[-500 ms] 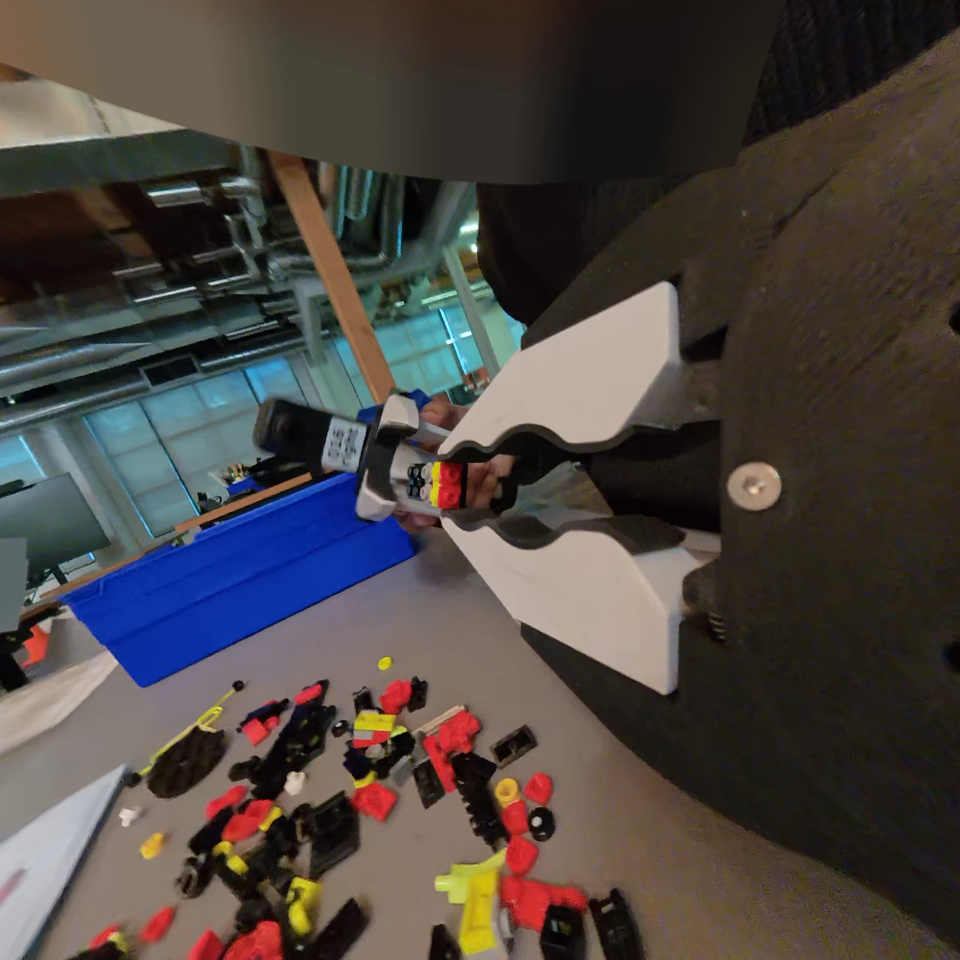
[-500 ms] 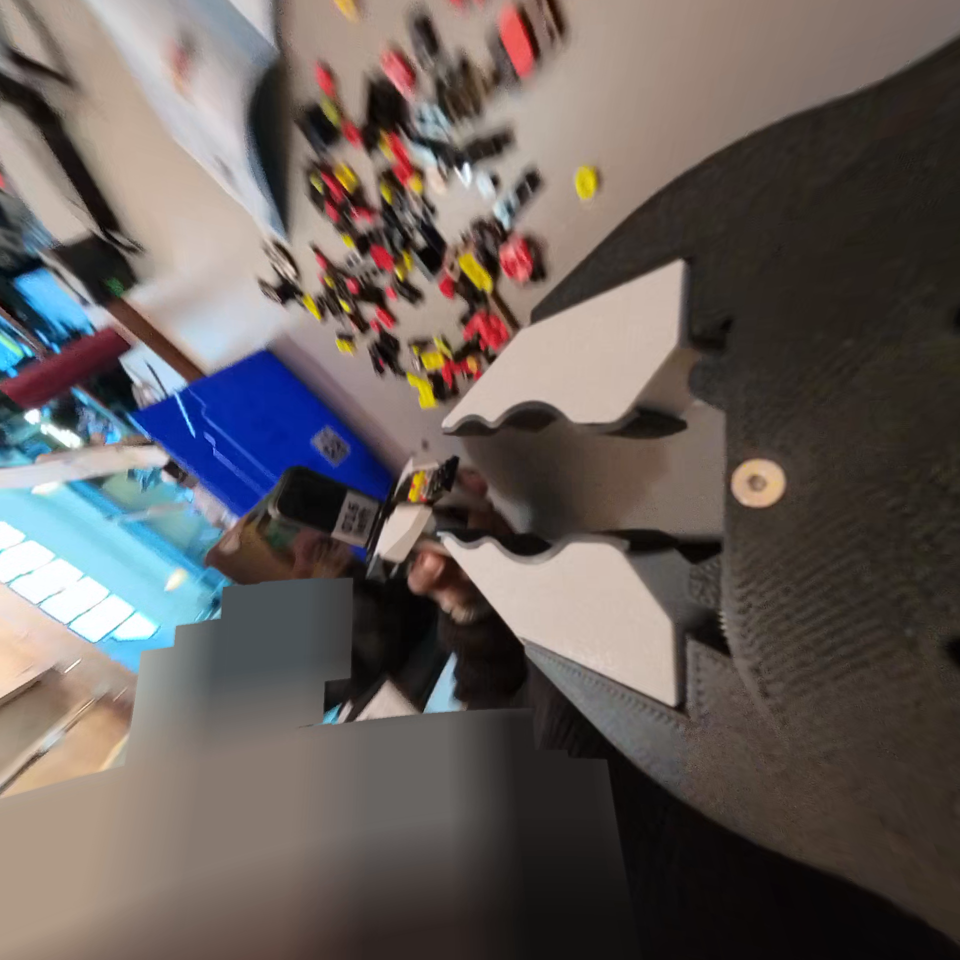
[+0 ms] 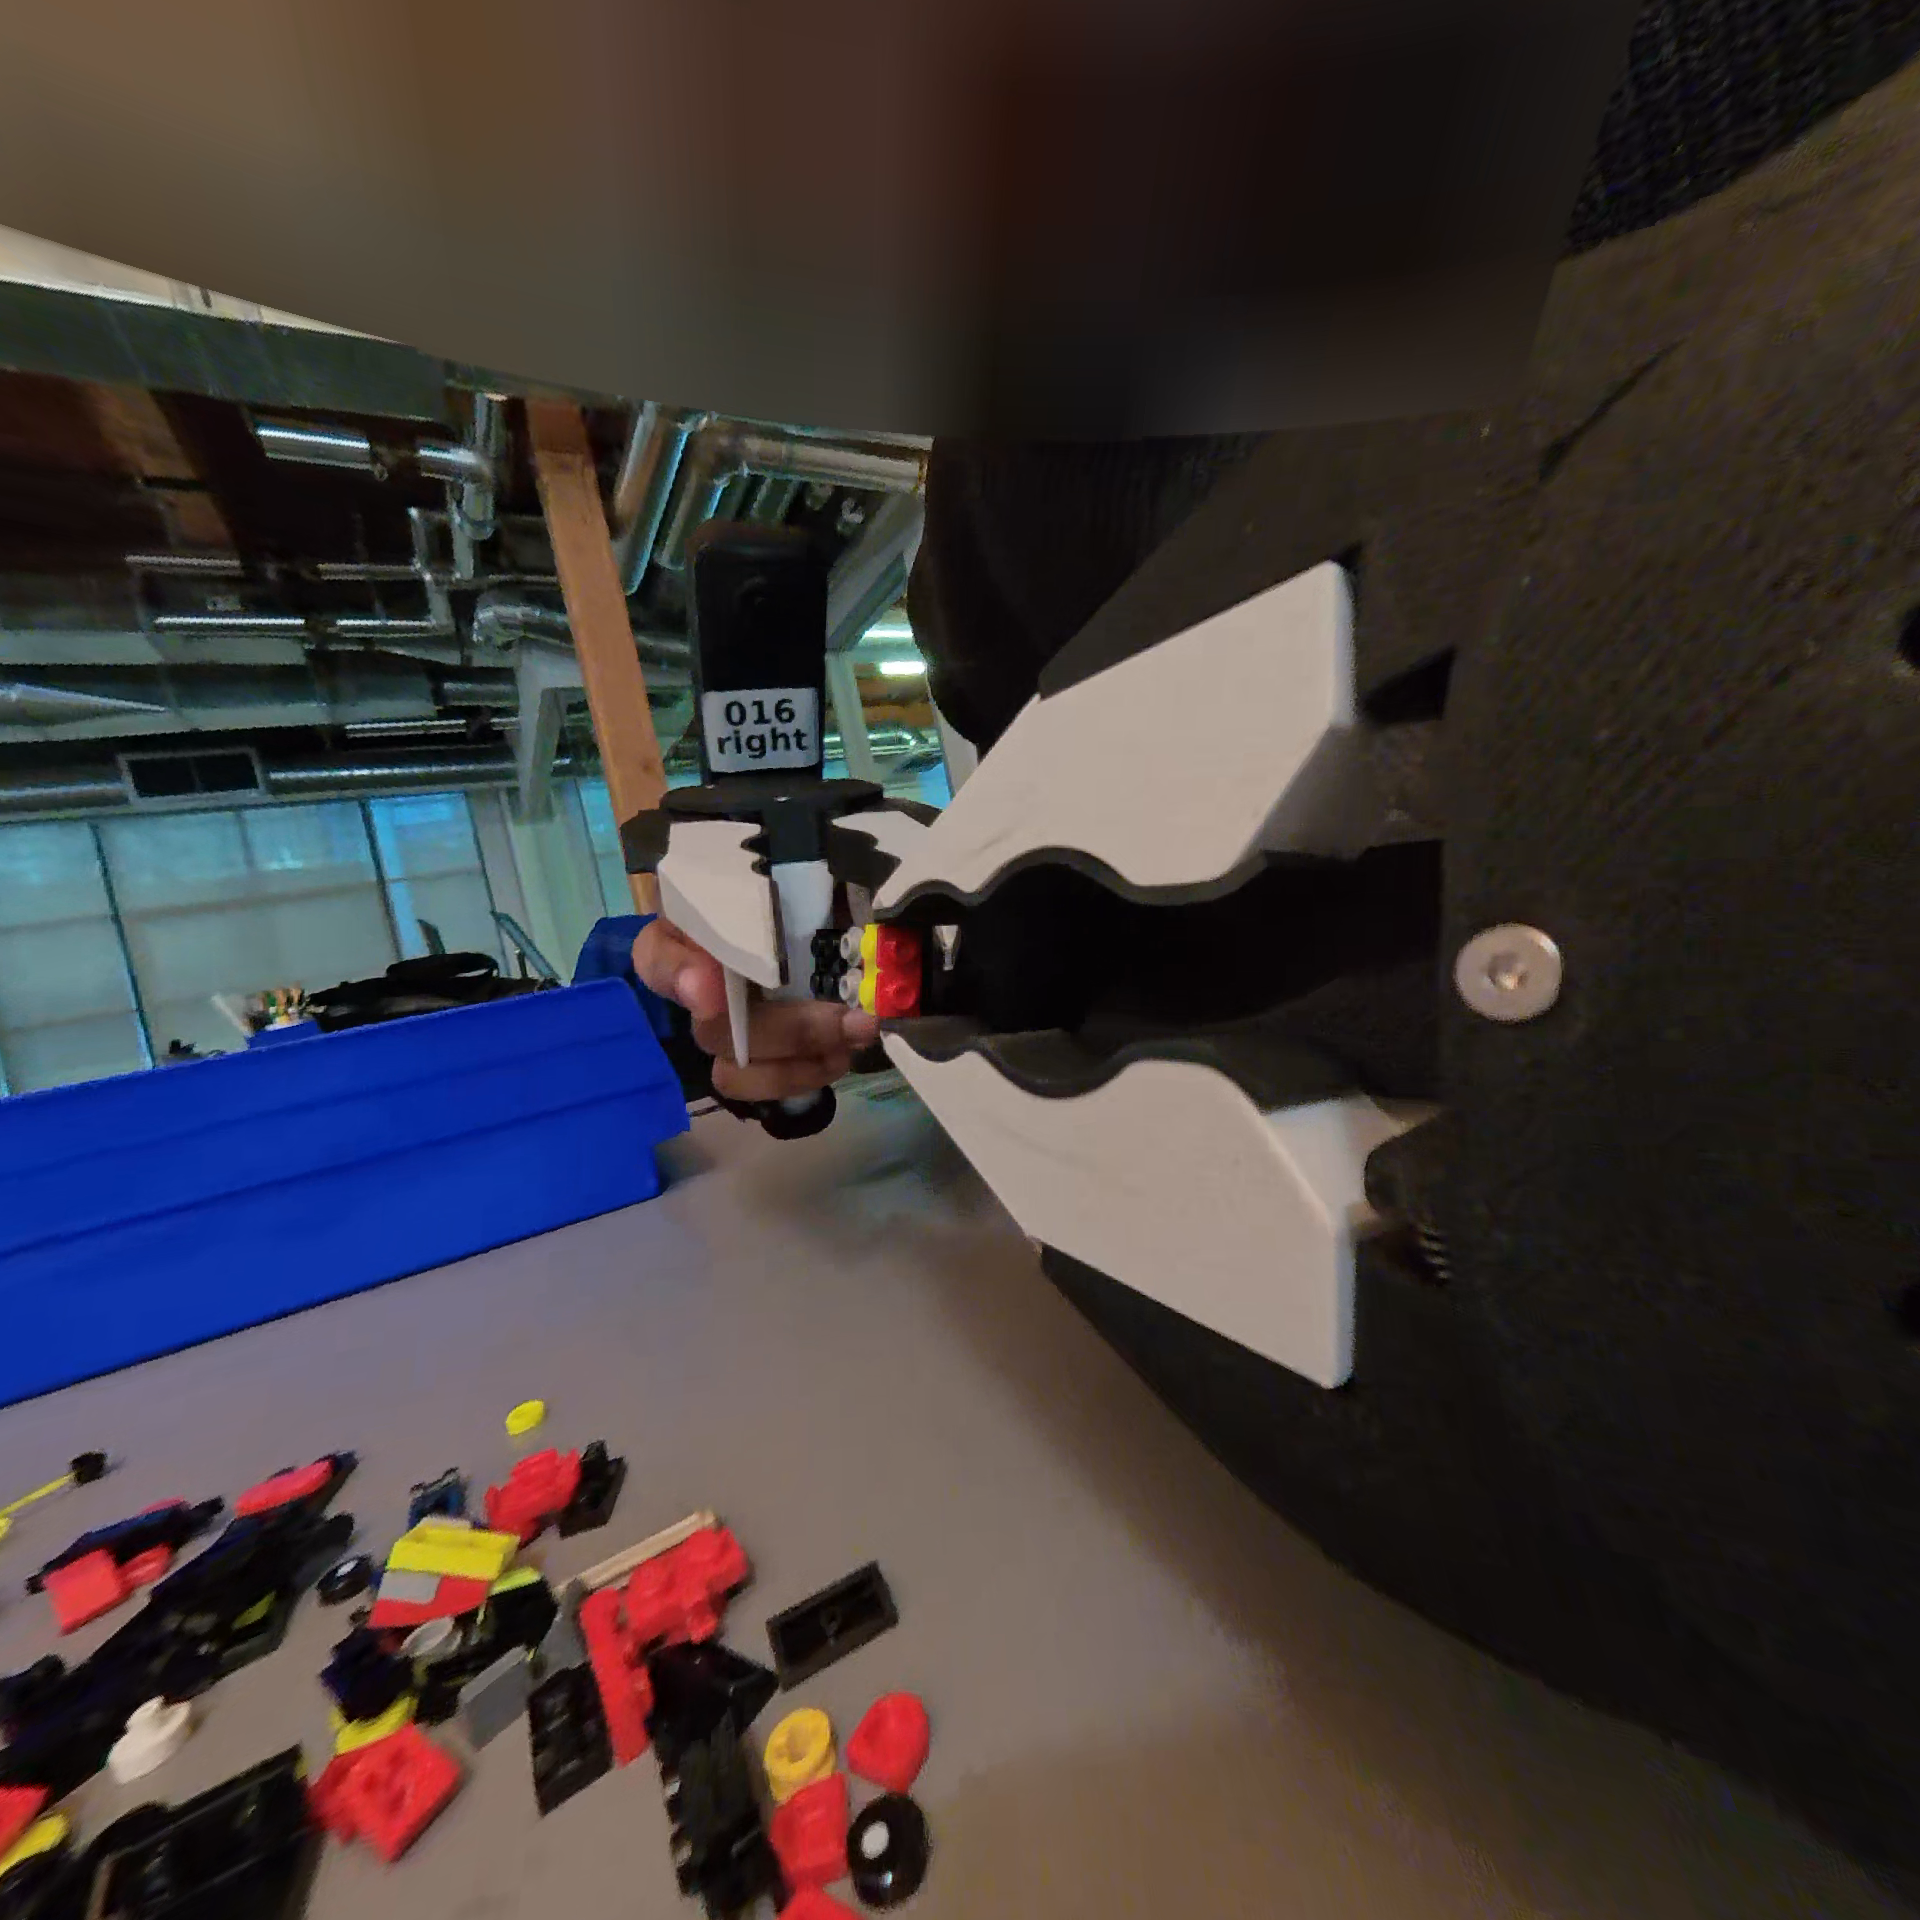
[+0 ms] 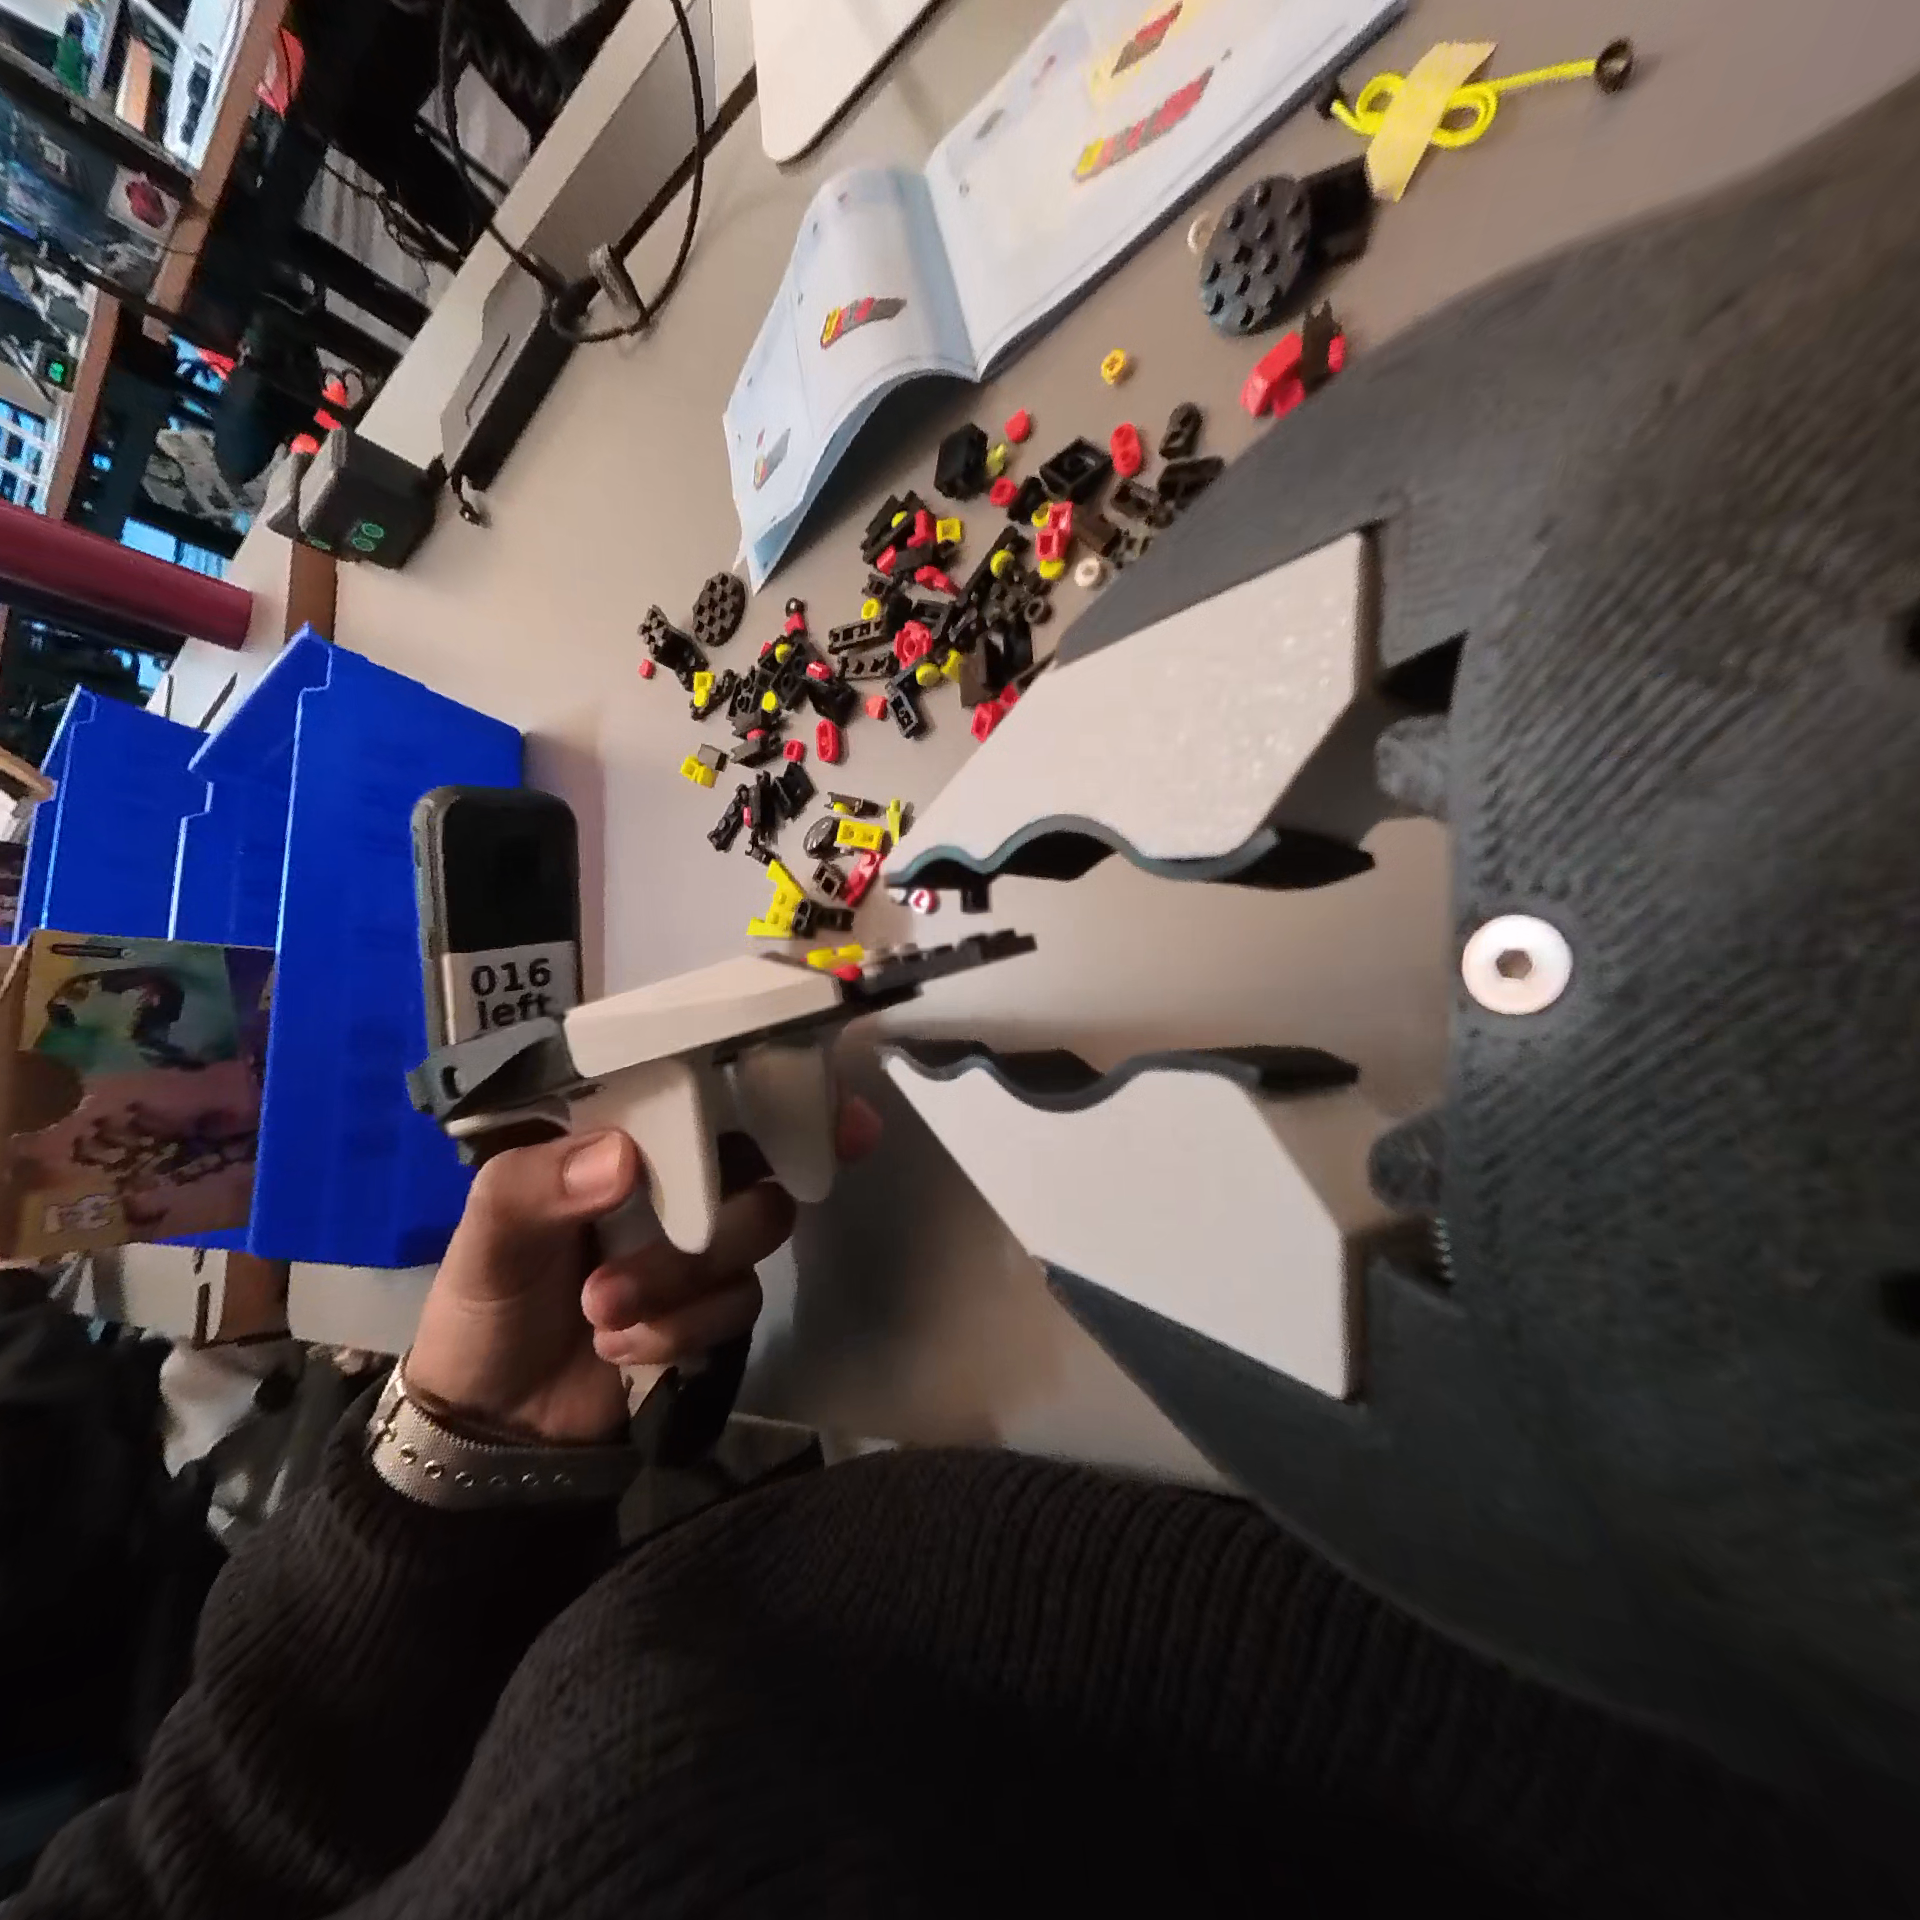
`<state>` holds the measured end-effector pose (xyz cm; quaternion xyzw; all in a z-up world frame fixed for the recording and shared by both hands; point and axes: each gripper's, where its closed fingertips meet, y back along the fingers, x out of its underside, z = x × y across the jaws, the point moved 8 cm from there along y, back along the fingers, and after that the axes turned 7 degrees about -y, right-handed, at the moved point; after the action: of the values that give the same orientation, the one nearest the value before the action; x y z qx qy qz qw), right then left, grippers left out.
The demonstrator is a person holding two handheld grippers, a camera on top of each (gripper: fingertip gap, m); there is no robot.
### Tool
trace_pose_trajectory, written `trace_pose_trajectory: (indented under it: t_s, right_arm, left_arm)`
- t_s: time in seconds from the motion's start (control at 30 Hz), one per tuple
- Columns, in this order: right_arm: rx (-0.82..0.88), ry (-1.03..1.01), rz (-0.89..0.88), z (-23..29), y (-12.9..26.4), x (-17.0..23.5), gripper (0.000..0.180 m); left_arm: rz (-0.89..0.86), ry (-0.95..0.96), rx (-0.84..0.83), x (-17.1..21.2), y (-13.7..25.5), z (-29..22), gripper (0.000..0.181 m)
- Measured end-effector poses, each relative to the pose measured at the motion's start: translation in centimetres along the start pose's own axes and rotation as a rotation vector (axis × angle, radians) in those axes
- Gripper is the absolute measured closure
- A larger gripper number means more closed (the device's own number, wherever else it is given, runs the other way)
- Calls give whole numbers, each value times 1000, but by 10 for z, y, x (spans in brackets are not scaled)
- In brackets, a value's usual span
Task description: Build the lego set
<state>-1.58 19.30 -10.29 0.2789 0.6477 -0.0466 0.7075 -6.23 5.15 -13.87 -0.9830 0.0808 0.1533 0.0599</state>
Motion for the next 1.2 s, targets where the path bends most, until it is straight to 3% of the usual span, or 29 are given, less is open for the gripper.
trace_pose_trajectory:
  t_s: [0.23, 0.87, 1.07, 1.1, 1.17, 1.2]
  right_arm:
    - [-53, -7, -41, 4, 3, -3, 173]
    - [-44, 56, -2, 7, 4, -3, 173]
    - [-66, -49, -24, 2, 2, -2, 172]
    - [-73, -69, -33, 1, 3, -2, 170]
    - [-67, -117, -58, -3, 5, -3, 141]
    - [-74, -146, -71, -5, 6, -4, 141]
  left_arm:
    - [41, 9, 21, 4, -4, -1, 167]
    - [48, 35, 60, 5, -5, -1, 167]
    - [35, 37, 56, 4, -4, 0, 167]
    - [33, 36, 58, 3, -4, -1, 167]
    - [15, 28, 68, 2, -3, -2, 167]
    - [9, 20, 67, 1, -2, -3, 167]
